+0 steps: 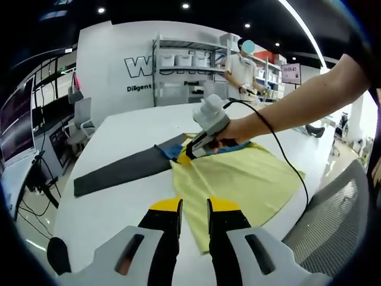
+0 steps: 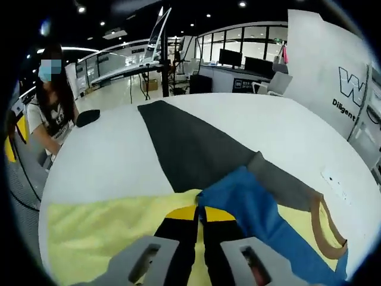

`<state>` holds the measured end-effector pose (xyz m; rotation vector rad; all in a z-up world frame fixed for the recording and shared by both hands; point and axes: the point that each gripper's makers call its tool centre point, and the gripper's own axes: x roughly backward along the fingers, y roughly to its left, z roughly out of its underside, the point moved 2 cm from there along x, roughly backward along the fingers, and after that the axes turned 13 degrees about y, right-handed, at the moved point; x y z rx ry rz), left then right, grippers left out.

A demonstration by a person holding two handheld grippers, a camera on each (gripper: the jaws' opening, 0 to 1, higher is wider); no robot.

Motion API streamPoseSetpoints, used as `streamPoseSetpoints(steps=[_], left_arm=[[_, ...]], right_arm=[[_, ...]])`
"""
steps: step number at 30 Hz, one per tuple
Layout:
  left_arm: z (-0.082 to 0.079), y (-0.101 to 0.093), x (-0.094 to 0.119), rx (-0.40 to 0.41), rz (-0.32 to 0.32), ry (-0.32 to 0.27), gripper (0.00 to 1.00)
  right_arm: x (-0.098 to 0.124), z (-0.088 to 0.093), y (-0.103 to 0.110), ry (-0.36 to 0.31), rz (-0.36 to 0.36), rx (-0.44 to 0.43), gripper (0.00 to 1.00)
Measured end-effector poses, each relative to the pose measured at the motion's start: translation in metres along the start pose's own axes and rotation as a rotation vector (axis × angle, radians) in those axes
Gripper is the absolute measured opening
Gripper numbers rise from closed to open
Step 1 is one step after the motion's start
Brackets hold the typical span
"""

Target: Fold the garment on the visible template until the final outline fits inside the template.

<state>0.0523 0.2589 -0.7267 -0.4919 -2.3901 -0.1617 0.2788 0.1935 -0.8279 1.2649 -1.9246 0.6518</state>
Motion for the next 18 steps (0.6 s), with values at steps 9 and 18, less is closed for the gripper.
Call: streamPoseSetpoints(steps=[9, 18], left_arm=[[-0.0006, -0.0018, -0.0018, -0.003, 0.003, 0.003, 0.12], [0.0003, -0.0020, -0.0016, -0.003, 0.002, 0.007, 0.12]], right_arm=[[0.0026, -0.0035, 0.0012, -0.034, -0.055, -0.161, 0.00], [-0.0003, -0.0012, 0.0050, -0.031, -0.065, -0.169, 0.00]])
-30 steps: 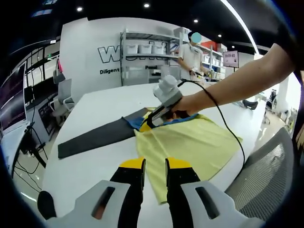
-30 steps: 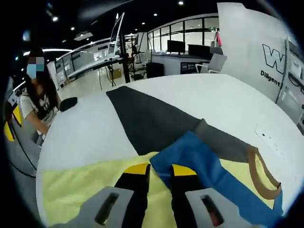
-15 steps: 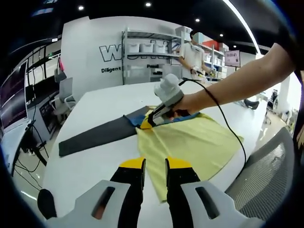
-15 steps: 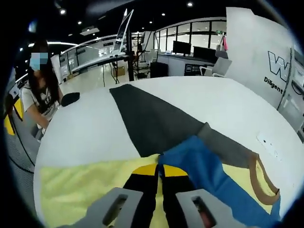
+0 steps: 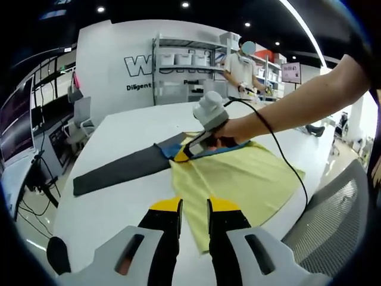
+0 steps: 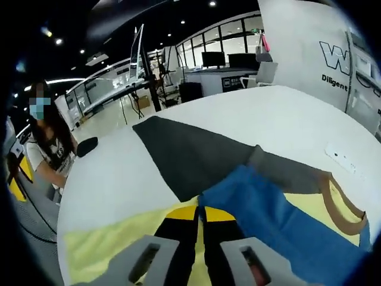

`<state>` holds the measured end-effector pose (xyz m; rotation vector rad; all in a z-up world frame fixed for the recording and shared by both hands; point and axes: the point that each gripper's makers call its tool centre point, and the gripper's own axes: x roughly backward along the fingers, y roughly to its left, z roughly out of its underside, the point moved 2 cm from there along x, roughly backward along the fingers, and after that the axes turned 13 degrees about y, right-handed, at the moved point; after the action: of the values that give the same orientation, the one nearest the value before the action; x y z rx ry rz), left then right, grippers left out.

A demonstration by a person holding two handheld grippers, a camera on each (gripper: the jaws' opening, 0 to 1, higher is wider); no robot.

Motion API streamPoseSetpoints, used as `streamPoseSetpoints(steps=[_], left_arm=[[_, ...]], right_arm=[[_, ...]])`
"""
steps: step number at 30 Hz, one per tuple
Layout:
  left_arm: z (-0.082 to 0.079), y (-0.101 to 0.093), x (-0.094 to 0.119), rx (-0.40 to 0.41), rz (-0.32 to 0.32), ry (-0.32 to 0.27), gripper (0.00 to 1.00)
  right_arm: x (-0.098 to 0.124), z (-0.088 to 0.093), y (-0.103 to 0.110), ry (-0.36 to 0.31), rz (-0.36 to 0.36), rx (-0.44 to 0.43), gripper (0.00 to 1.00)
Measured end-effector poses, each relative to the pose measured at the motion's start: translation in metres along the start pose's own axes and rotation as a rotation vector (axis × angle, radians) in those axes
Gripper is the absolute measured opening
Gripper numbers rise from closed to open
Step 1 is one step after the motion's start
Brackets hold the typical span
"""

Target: Fold the garment on the visible template until the final outline fits inside the template.

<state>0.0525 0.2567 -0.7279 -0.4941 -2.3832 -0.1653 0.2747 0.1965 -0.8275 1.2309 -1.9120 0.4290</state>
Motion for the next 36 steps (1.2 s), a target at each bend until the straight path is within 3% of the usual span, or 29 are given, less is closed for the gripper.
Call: streamPoseSetpoints(steps=[5, 16, 19, 23, 26, 32, 36], left_arm=[[0.000, 0.003, 0.002, 0.009, -0.008, -0.001, 0.12], [0.000, 0.002, 0.004, 0.003, -0.009, -0.003, 0.12], [-0.001, 0.002, 0.005, 0.004, -0.008, -0.008, 0.12], [-0.003, 0.002, 0.007, 0.002, -0.008, -0.018, 0.12], [-0.005, 0.002, 0.009, 0.002, -0.016, -0.029, 0.11], [-0.007, -0.002, 0.008, -0.018, 0.002, -0.034, 0.12], [-0.008, -0.003, 0.008, -0.018, 0.005, -0.042, 0.12]], right_arm=[[-0.005, 0.004, 0.003, 0.017, -0.005, -0.032, 0.00], [-0.008, 0.004, 0.007, 0.056, 0.012, 0.006, 0.00], [-0.006, 0.003, 0.009, 0.063, 0.014, 0.012, 0.07], [0.004, -0.003, 0.011, 0.018, 0.027, 0.010, 0.11], [0.019, -0.008, 0.004, -0.052, 0.088, -0.049, 0.14], [0.045, -0.003, -0.006, -0.127, 0.152, -0.126, 0.14], [0.064, 0.002, -0.010, -0.159, 0.209, -0.122, 0.16]])
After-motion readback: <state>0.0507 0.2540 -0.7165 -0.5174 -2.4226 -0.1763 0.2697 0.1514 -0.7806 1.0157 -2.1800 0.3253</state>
